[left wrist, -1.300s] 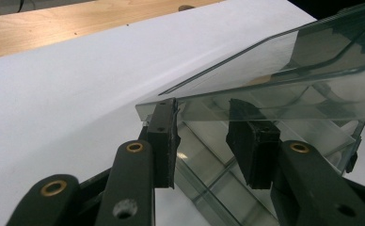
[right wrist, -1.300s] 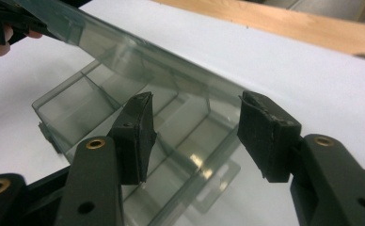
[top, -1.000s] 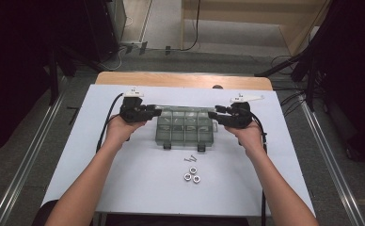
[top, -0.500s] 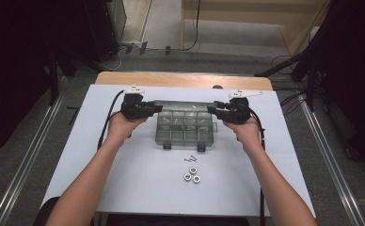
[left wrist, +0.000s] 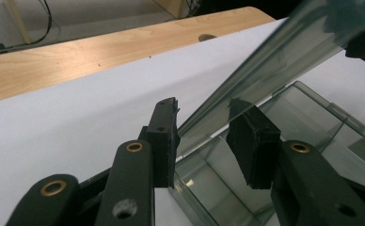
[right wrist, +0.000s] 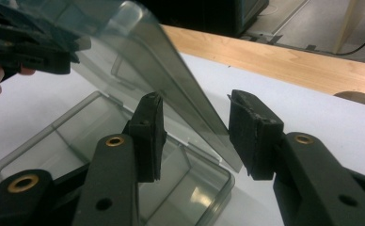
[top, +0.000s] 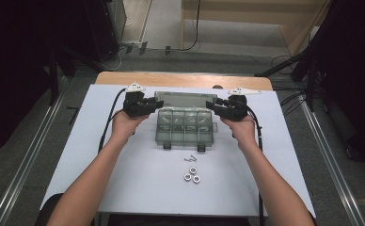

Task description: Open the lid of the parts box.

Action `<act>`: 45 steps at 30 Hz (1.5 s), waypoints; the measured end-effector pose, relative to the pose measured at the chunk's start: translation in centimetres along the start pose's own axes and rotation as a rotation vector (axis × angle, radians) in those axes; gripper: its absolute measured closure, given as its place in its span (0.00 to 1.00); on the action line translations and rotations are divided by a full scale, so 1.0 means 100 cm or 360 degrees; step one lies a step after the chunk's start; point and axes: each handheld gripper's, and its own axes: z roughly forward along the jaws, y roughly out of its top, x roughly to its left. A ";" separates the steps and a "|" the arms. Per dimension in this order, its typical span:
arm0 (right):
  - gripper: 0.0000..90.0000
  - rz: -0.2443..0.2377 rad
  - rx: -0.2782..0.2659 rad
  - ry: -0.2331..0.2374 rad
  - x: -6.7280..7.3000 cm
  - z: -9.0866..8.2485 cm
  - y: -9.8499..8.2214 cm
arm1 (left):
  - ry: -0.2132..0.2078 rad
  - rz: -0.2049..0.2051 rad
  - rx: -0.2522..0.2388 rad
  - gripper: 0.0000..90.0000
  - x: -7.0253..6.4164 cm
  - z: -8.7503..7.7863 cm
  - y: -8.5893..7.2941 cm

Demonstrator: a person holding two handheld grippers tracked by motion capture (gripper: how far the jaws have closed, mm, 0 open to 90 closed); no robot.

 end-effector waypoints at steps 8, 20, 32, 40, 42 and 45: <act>0.64 0.0003 -0.0023 -0.0049 -0.001 0.009 0.001 | 0.0008 -0.0056 -0.0013 0.70 0.005 0.008 -0.004; 0.64 0.0050 -0.0058 -0.0081 -0.005 0.019 -0.004 | 0.0067 -0.0064 -0.0012 0.70 0.004 0.017 -0.007; 0.66 0.0097 -0.0084 -0.0123 -0.009 0.031 -0.011 | 0.0085 -0.0156 -0.0069 0.70 0.007 0.029 -0.011; 0.68 0.0114 -0.0067 -0.0180 -0.011 0.039 -0.015 | 0.0093 -0.0189 -0.0085 0.70 0.010 0.036 -0.013; 0.70 0.0113 -0.0066 -0.0185 -0.012 0.040 -0.015 | 0.0094 -0.0177 -0.0086 0.70 0.011 0.037 -0.014; 0.72 0.0119 -0.0053 -0.0191 -0.014 0.041 -0.017 | 0.0109 -0.0181 -0.0086 0.70 0.011 0.039 -0.015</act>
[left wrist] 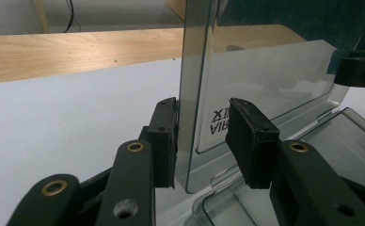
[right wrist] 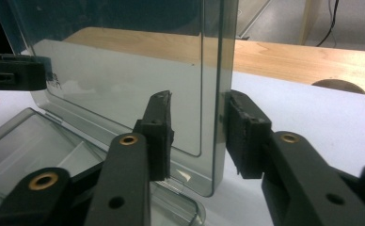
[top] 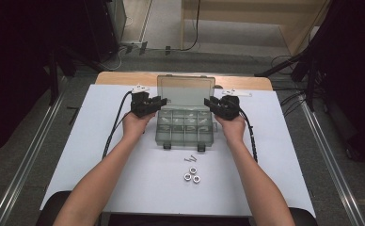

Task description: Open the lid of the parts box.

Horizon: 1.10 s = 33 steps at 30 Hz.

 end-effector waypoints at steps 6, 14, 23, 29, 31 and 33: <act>0.72 0.0020 0.0025 -0.0016 -0.001 0.003 -0.002 | 0.0007 -0.0019 0.0001 0.70 0.001 0.004 -0.001; 0.72 0.0043 0.0045 -0.0032 -0.002 0.007 -0.004 | 0.0008 -0.0084 -0.0001 0.70 0.004 0.010 -0.003; 0.70 0.0103 0.0067 -0.0023 -0.005 0.011 -0.005 | -0.0004 -0.0146 0.0014 0.69 0.007 0.014 -0.006; 0.69 0.0208 0.0096 0.0010 -0.010 0.015 -0.008 | -0.0017 -0.0220 0.0041 0.67 0.010 0.018 -0.008; 0.67 0.0209 0.0110 0.0008 -0.010 0.016 -0.009 | -0.0022 -0.0226 0.0044 0.66 0.011 0.018 -0.009; 0.66 0.0223 0.0126 0.0013 -0.010 0.017 -0.010 | -0.0031 -0.0245 0.0069 0.65 0.013 0.020 -0.011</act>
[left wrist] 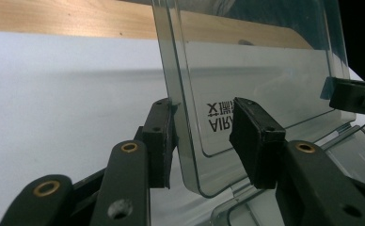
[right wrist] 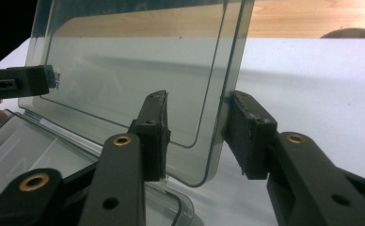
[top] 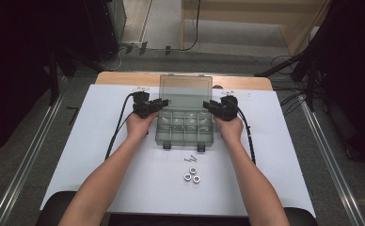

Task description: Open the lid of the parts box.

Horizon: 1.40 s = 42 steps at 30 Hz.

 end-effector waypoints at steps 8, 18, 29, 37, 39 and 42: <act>0.64 0.0038 0.0049 0.0011 -0.004 0.002 -0.002 | -0.0042 -0.0089 0.0034 0.63 0.005 0.003 -0.003; 0.57 0.0063 0.0076 0.0034 -0.005 0.005 -0.004 | -0.0042 -0.0111 0.0053 0.60 0.008 0.004 -0.004; 0.55 0.0072 0.0090 0.0035 -0.005 0.005 -0.004 | -0.0058 -0.0126 0.0066 0.55 0.010 0.005 -0.005; 0.42 -0.0031 0.0112 -0.0007 -0.001 -0.002 0.000 | -0.0055 -0.0039 0.0069 0.45 0.004 -0.002 -0.001; 0.39 -0.0058 0.0111 -0.0024 0.001 -0.006 0.002 | -0.0037 -0.0001 0.0075 0.41 0.001 -0.005 0.000; 0.34 -0.0089 0.0115 -0.0038 0.004 -0.012 0.005 | -0.0039 0.0044 0.0091 0.41 -0.003 -0.010 0.003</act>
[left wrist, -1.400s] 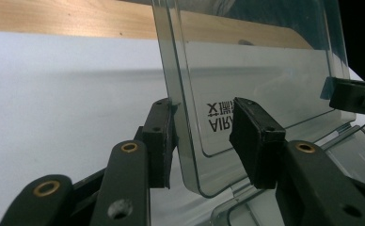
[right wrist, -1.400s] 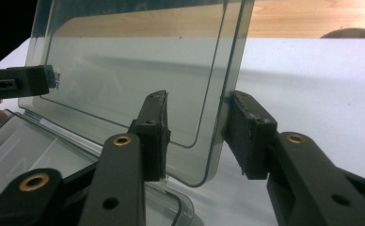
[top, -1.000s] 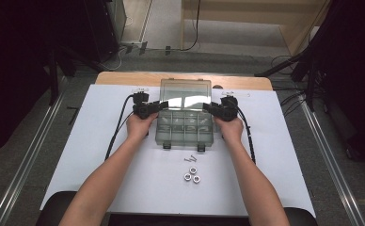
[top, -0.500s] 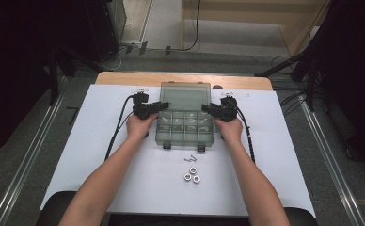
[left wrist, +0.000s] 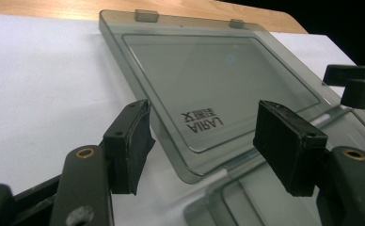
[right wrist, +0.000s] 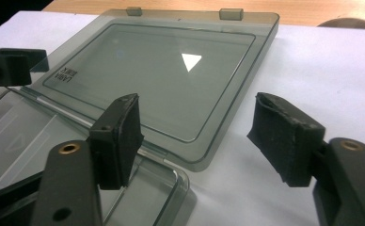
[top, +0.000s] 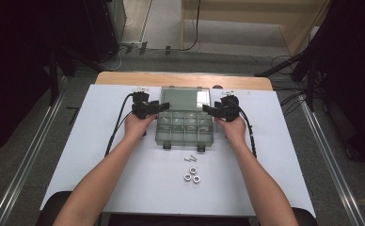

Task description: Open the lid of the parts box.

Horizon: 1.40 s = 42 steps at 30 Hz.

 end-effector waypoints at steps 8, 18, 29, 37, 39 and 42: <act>0.29 -0.0055 0.0023 0.0089 0.007 -0.015 0.005 | 0.0055 0.0157 0.0052 0.35 -0.010 -0.013 0.005; 0.28 -0.0145 0.0069 0.0183 0.021 -0.028 0.008 | -0.0013 0.0218 0.0142 0.35 -0.021 -0.028 0.008; 0.28 -0.0258 0.0142 0.0245 0.037 -0.045 0.004 | -0.0094 0.0313 0.0145 0.35 -0.036 -0.051 0.007; 0.28 -0.0294 0.0144 0.0283 0.045 -0.060 -0.002 | -0.0131 0.0404 0.0185 0.35 -0.048 -0.065 0.000; 0.28 -0.0302 0.0152 0.0291 0.047 -0.064 -0.003 | -0.0157 0.0414 0.0182 0.35 -0.050 -0.069 -0.001; 0.28 -0.0319 0.0147 0.0306 0.050 -0.070 -0.006 | -0.0183 0.0423 0.0185 0.35 -0.053 -0.074 -0.003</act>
